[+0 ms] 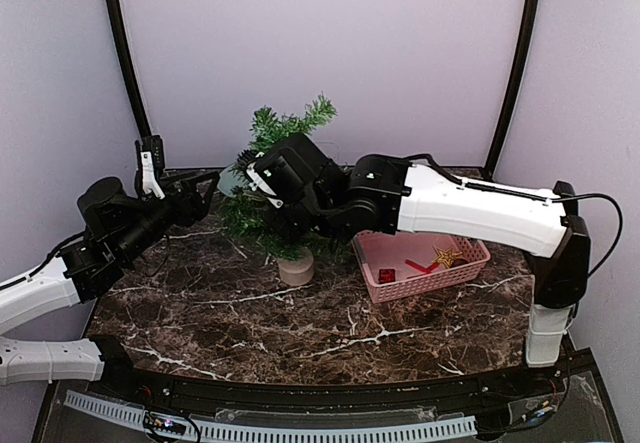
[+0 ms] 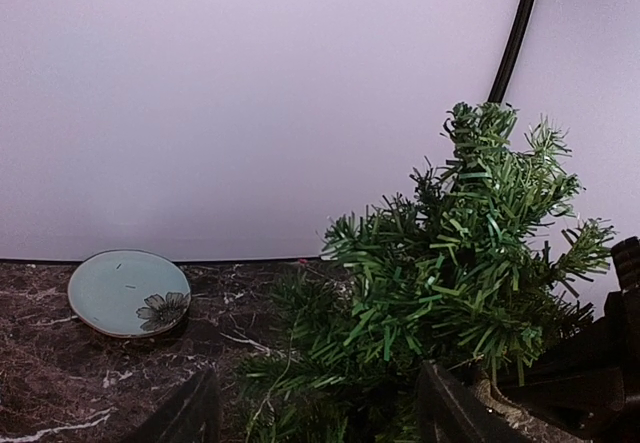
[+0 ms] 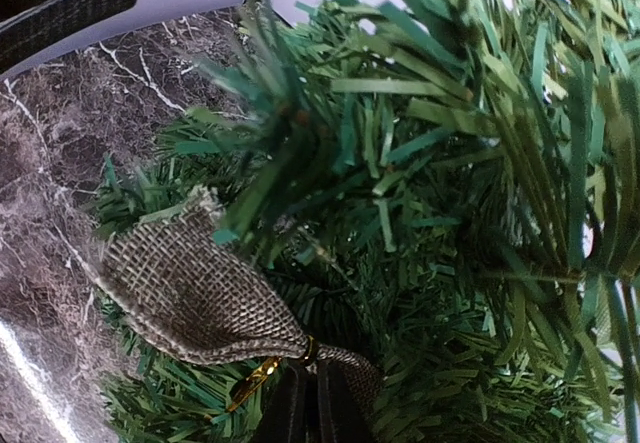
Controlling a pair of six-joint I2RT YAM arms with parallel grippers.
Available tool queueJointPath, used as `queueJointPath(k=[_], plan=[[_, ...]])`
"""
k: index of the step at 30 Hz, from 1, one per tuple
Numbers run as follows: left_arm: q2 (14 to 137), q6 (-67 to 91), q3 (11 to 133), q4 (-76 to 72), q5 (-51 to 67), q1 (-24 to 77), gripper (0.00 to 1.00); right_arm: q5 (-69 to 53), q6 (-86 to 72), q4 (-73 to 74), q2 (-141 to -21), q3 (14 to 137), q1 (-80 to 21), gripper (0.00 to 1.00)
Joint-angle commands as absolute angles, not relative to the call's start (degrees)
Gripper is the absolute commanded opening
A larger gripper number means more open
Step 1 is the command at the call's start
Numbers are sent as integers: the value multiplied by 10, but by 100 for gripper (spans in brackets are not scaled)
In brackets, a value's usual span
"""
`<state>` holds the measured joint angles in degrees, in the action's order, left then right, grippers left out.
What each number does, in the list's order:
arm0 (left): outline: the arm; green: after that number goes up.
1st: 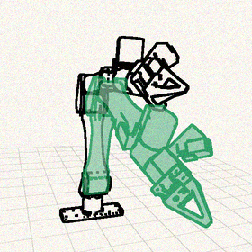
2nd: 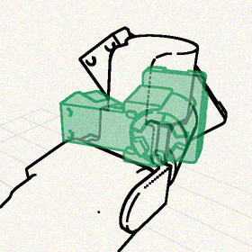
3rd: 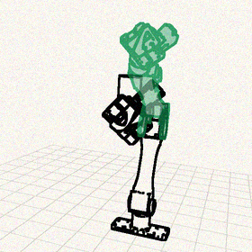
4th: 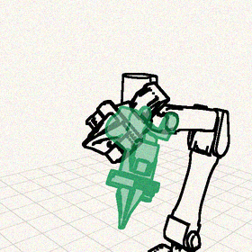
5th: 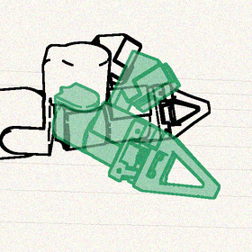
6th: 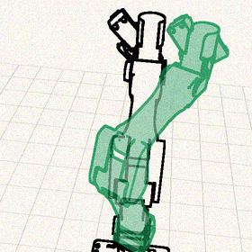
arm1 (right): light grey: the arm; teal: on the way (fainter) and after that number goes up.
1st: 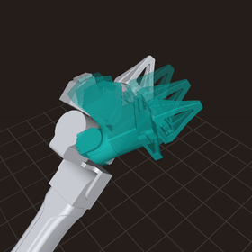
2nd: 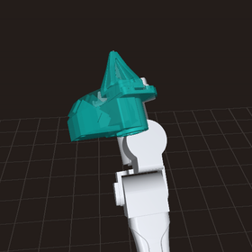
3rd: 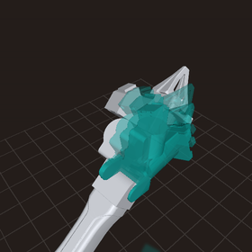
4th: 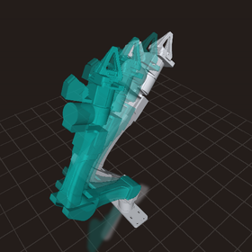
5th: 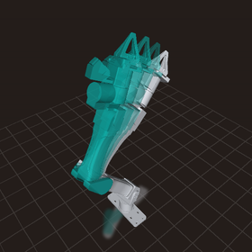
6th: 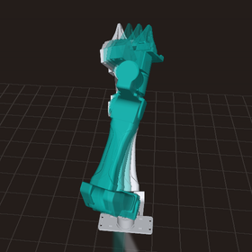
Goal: Decorate the small christmas tree
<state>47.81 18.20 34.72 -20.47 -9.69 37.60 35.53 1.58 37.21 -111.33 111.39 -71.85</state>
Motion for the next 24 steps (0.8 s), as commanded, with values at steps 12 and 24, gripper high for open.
queueJointPath(k=[12, 24], plan=[[488, 181, 349, -211, -98, 371, 69, 322, 14, 337, -1081, 1089, -714, 32], [497, 198, 351, -200, -84, 357, 69, 252, 32, 271, -977, 977, -719, 60]])
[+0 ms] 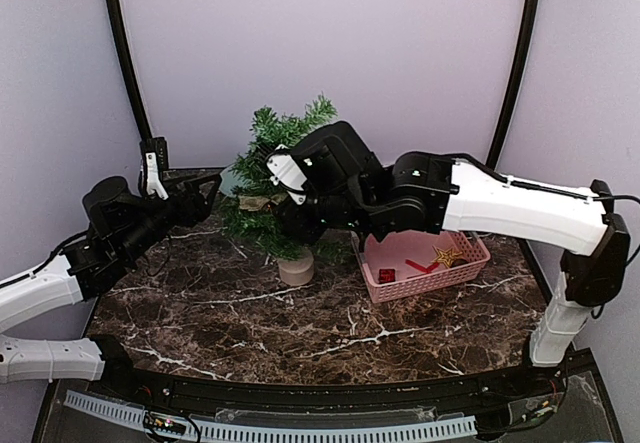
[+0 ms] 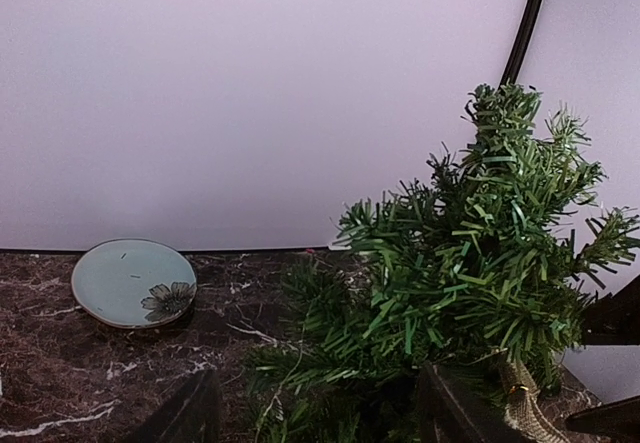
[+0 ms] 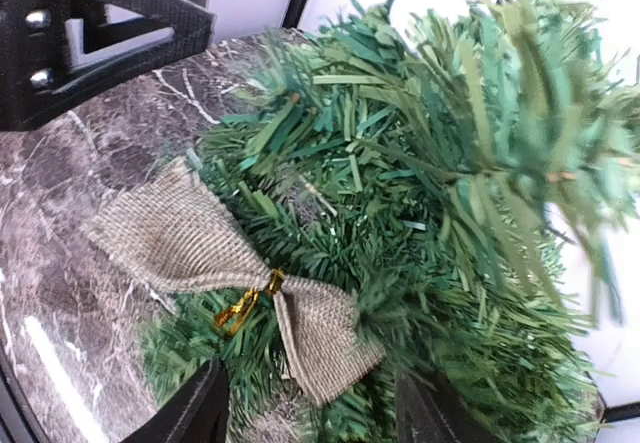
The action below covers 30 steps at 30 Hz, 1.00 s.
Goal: Decorate the small christmas tree
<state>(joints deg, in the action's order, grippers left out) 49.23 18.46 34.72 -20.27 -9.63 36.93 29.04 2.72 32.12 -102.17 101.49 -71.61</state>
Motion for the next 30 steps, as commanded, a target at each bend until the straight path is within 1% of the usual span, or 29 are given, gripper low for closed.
queueJointPath(k=[1, 4, 7, 9, 11, 14, 21, 22, 26, 30], plan=[[501, 202, 351, -200, -82, 355, 69, 242, 32, 265, -967, 965, -719, 60], [510, 211, 354, -200, -68, 341, 69, 223, 27, 243, -937, 928, -719, 61], [516, 217, 353, -209, -52, 334, 67, 215, 21, 215, -909, 892, -717, 58], [510, 200, 348, -226, -22, 333, 59, 215, 19, 208, -899, 881, -716, 54], [494, 175, 339, -240, 31, 333, 57, 213, 15, 202, -892, 874, -713, 51], [461, 141, 339, -206, 71, 332, 56, 190, 5, 189, -881, 859, -703, 47], [394, 145, 336, -159, 174, 334, 46, 154, -15, 162, -876, 839, -682, 42], [395, 147, 340, -138, 182, 333, 43, 153, -16, 161, -877, 838, -681, 42], [411, 150, 370, -90, 218, 343, 40, 150, -15, 158, -882, 837, -677, 41], [431, 159, 382, -72, 208, 358, 38, 152, -18, 155, -882, 833, -675, 40]])
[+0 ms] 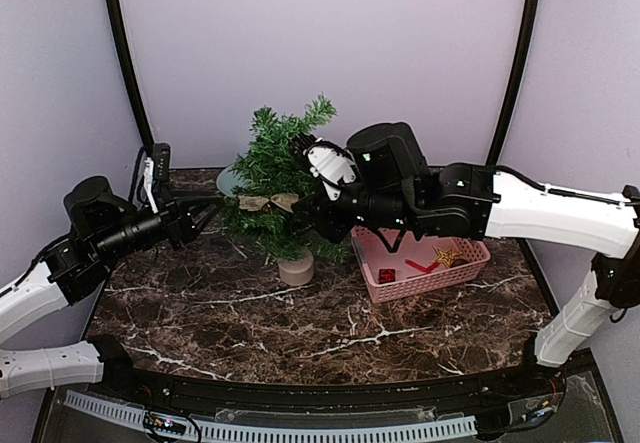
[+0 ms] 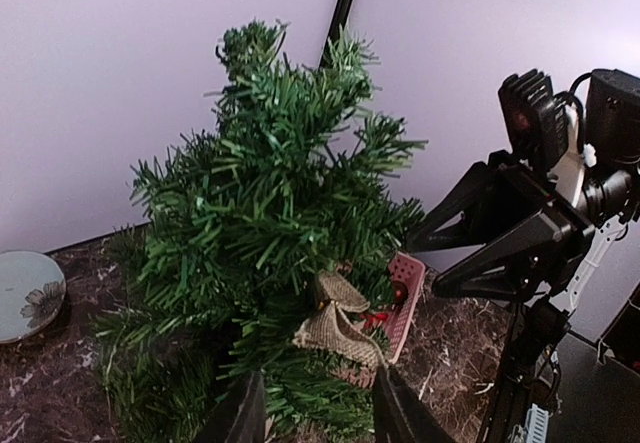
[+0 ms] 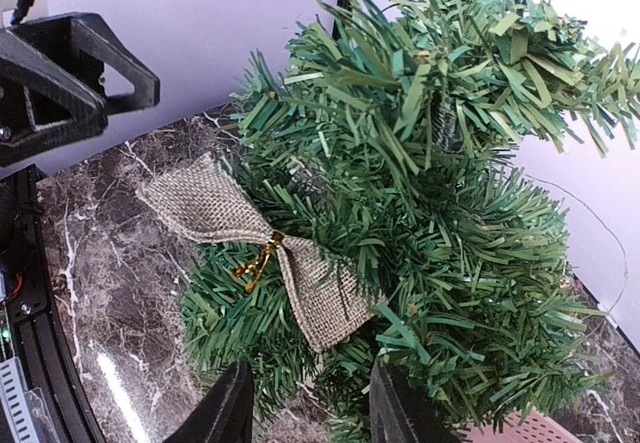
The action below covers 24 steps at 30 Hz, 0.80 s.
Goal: Decorate the small christmas tree
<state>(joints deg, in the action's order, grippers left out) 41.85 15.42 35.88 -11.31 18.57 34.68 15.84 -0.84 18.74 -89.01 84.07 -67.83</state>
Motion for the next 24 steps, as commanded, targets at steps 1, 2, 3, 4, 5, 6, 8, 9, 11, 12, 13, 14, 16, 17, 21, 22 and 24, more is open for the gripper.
queueJointPath(k=[1, 2, 3, 4, 5, 6, 8, 9, 11, 12, 13, 14, 16, 17, 21, 22, 24], plan=[[438, 159, 384, -68, 206, 365, 38, 152, -18, 154, -881, 831, -675, 40], [441, 159, 388, -68, 202, 373, 38, 152, -18, 152, -879, 828, -674, 40], [447, 157, 390, -69, 201, 377, 38, 152, -18, 151, -877, 826, -674, 40], [450, 156, 393, -70, 200, 387, 37, 151, -18, 150, -876, 824, -674, 40], [457, 155, 395, -73, 200, 392, 37, 151, -18, 150, -875, 823, -674, 40], [463, 155, 398, -75, 198, 402, 37, 152, -18, 152, -875, 822, -673, 40], [470, 154, 403, -78, 197, 413, 36, 152, -18, 152, -873, 820, -673, 40], [474, 155, 404, -79, 195, 416, 36, 153, -18, 151, -873, 818, -673, 40], [477, 158, 406, -82, 191, 419, 34, 152, -18, 149, -871, 816, -672, 40], [478, 159, 407, -83, 185, 420, 34, 152, -18, 148, -870, 814, -672, 40], [479, 161, 408, -84, 181, 420, 33, 152, -19, 147, -869, 813, -672, 40], [482, 161, 410, -84, 172, 420, 33, 153, -19, 146, -867, 811, -672, 40], [490, 161, 416, -83, 160, 419, 32, 154, -19, 144, -865, 808, -672, 40], [493, 163, 421, -82, 149, 420, 32, 154, -19, 143, -864, 807, -671, 40], [508, 164, 428, -93, 130, 420, 28, 156, -20, 141, -859, 800, -671, 40], [513, 165, 429, -98, 128, 420, 27, 157, -20, 140, -858, 798, -671, 40], [524, 166, 433, -101, 125, 419, 23, 159, -20, 139, -855, 795, -671, 40]])
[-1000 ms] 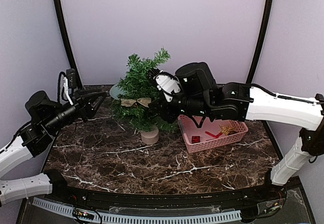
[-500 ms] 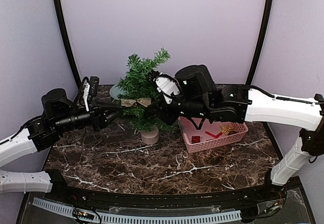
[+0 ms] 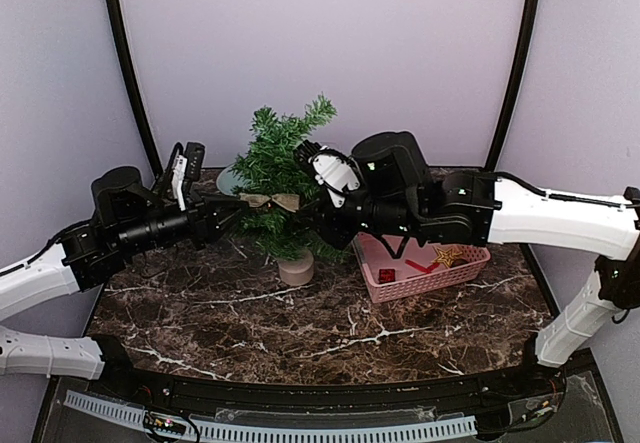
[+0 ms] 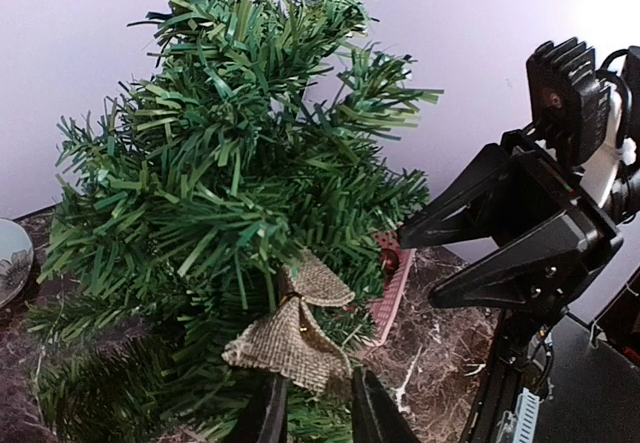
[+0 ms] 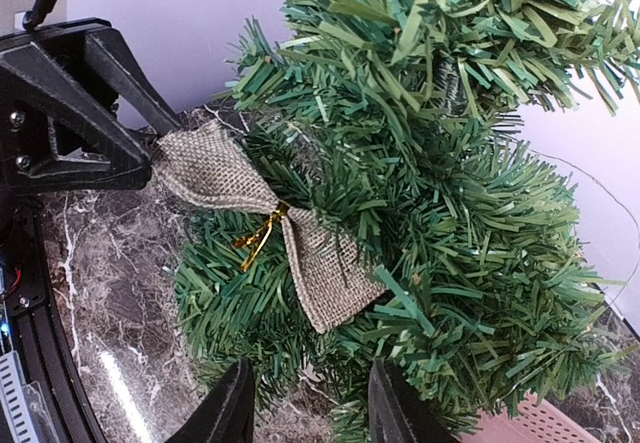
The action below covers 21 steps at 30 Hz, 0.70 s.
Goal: Decorate the small christmas tree
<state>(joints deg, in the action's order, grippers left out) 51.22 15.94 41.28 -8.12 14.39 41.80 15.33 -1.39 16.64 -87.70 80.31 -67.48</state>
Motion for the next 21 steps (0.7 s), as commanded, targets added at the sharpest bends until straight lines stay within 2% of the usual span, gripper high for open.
queueJointPath(k=[1, 6, 10, 15, 21], plan=[[531, 166, 437, -100, 122, 420, 22, 159, -20, 139, -854, 793, -671, 40], [550, 163, 449, -98, 107, 420, 11, 161, -21, 134, -848, 783, -669, 40], [562, 162, 461, -91, 91, 420, 7, 160, -22, 133, -846, 778, -667, 40], [575, 166, 474, -74, 62, 420, 6, 161, -22, 132, -846, 775, -666, 40], [585, 164, 484, -38, 53, 420, 12, 162, -24, 129, -846, 770, -662, 40]])
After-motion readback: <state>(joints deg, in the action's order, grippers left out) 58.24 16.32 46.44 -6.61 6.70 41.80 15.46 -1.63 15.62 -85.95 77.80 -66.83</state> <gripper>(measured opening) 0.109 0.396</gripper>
